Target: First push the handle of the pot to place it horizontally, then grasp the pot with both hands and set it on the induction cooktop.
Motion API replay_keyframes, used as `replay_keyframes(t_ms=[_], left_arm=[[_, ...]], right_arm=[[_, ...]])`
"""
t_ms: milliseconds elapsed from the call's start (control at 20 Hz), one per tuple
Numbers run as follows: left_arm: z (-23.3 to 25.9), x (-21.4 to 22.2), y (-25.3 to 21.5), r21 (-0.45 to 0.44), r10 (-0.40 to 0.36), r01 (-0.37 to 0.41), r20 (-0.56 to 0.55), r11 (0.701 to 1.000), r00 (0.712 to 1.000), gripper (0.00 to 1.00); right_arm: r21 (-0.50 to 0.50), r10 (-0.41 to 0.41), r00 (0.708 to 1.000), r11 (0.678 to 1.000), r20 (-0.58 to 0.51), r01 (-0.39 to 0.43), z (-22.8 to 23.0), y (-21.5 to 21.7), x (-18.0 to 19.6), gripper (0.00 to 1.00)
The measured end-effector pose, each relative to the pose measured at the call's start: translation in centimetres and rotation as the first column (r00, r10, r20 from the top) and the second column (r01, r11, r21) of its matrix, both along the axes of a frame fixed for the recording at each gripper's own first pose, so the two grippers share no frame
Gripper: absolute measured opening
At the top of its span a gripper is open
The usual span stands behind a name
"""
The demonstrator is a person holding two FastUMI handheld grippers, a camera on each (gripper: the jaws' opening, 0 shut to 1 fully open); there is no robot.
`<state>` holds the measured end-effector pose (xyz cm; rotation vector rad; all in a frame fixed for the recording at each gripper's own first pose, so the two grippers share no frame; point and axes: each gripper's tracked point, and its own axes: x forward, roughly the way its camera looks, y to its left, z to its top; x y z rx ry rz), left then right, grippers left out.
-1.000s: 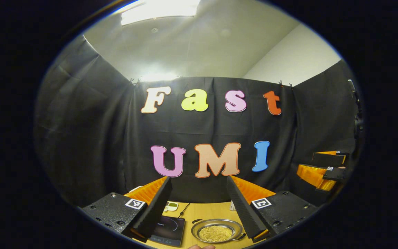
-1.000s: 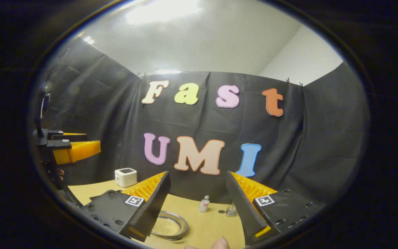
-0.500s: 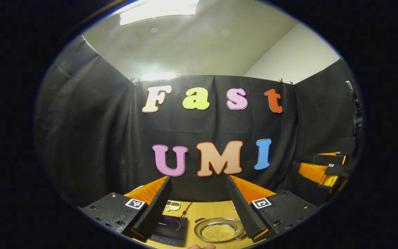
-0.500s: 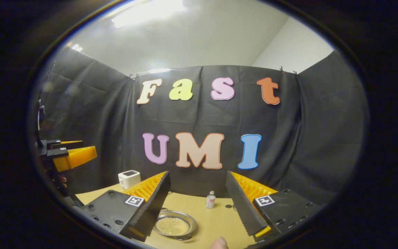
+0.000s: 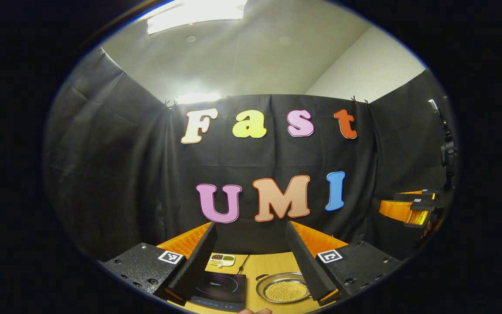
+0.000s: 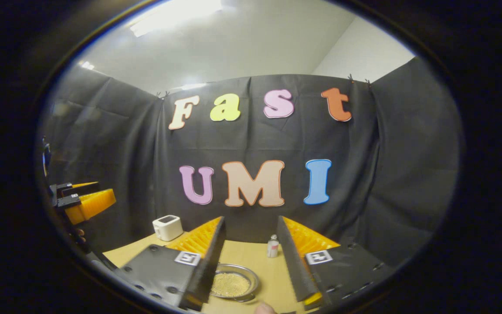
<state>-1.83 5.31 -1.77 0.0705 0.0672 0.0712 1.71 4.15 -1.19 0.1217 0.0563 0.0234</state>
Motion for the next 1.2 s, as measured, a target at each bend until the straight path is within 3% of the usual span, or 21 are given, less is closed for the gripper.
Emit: replay_keyframes(t_ms=[100, 250, 300, 500, 600, 900, 950, 1200], left_arm=[[-0.2, -0.1, 0.6, -0.002, -0.008, 0.008, 0.002, 1.0, 1.0, 0.96], [-0.8, -0.5, 1.5, -0.01, -0.018, 0.018, -0.007, 1.0, 1.0, 0.96], [-1.0, -0.6, 1.8, -0.012, -0.022, 0.021, -0.011, 1.0, 1.0, 0.94], [-1.7, -0.7, 2.7, -0.011, -0.037, 0.036, -0.023, 0.999, 0.999, 0.94], [-2.1, -0.4, 3.2, -0.012, -0.032, 0.032, -0.027, 0.999, 0.999, 0.94], [-3.7, 1.6, 3.8, -0.021, -0.011, 0.01, -0.053, 1.0, 0.999, 0.94], [-4.0, 2.3, 3.8, -0.021, -0.008, 0.007, -0.059, 1.0, 0.998, 0.96], [-5.3, 6.4, 3.9, -0.023, 0.003, -0.005, -0.086, 1.0, 0.996, 0.94]], right_arm=[[0.001, -0.023, 1.0, 1.0, -0.006, 0.023, -0.1, 0.1, 0.1, 0.29], [0.012, -0.042, 0.998, 0.999, -0.035, 0.043, -0.5, 0.9, 0.1, 0.27], [0.009, -0.046, 0.998, 0.999, -0.041, 0.046, -1.0, 1.0, -0.4, 0.16], [0.026, -0.038, 0.997, 0.999, -0.067, 0.04, -1.4, 2.4, 0.1, 0.05], [0.043, 0.016, 0.995, 0.999, -0.103, -0.012, -2.7, 3.7, 0.3, 0.0], [0.057, 0.108, 0.981, 0.993, -0.159, -0.1, -6.1, 5.3, 3.0, 0.04], [0.071, 0.123, 0.978, 0.991, -0.17, -0.113, -6.7, 5.4, 3.7, 0.0], [0.12, 0.186, 0.956, 0.979, -0.226, -0.162, -10.6, 5.4, 6.5, 0.0]])
